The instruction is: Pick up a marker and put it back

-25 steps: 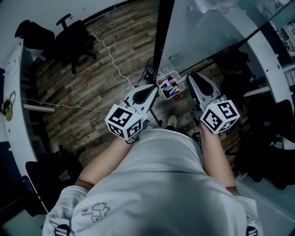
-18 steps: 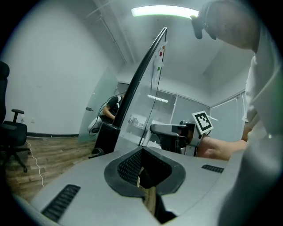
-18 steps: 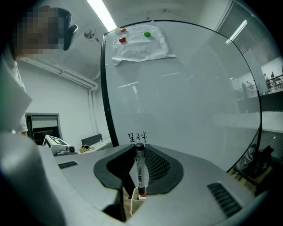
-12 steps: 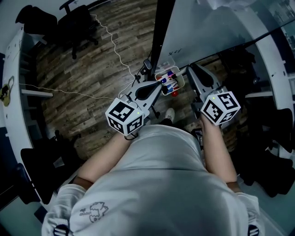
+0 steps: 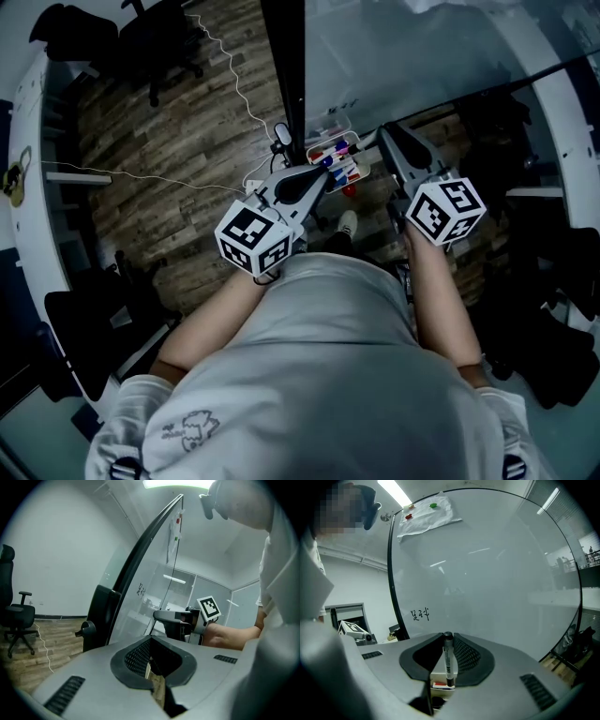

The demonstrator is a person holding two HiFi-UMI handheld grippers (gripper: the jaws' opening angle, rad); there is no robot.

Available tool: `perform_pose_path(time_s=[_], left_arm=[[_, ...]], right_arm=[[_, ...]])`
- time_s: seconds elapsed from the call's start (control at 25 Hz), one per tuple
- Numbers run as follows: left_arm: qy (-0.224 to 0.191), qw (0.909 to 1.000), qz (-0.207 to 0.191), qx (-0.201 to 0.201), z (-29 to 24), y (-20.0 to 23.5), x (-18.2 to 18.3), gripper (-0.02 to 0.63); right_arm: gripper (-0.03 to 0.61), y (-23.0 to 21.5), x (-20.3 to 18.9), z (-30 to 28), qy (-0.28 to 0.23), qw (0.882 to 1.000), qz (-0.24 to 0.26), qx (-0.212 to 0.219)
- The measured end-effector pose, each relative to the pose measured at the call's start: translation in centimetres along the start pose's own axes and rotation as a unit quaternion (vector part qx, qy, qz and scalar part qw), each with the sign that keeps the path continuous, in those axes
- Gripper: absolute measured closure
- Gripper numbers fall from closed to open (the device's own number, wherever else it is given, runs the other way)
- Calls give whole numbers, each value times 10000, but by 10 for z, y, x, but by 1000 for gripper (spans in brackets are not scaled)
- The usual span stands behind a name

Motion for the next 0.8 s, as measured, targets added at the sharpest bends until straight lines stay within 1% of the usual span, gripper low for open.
perform_pose_path(time_s=[0.36, 0.8], left_arm=[[124, 9997, 76, 201, -12, 9, -4, 609], [205, 9992, 165, 308, -19, 15, -10, 609]], right_arm=[[502, -15, -27, -18, 320, 9990, -288, 116], [502, -22, -44, -31, 513, 9976, -407, 244]])
Point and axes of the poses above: the fingertips, and each gripper's own axes: z backward along the fingers, y to its left, x out of its top, the point moved 4 cm from there along z, backward along the fingers, and after that the axes turned 15 degrees about -x, right-handed, at the moved point
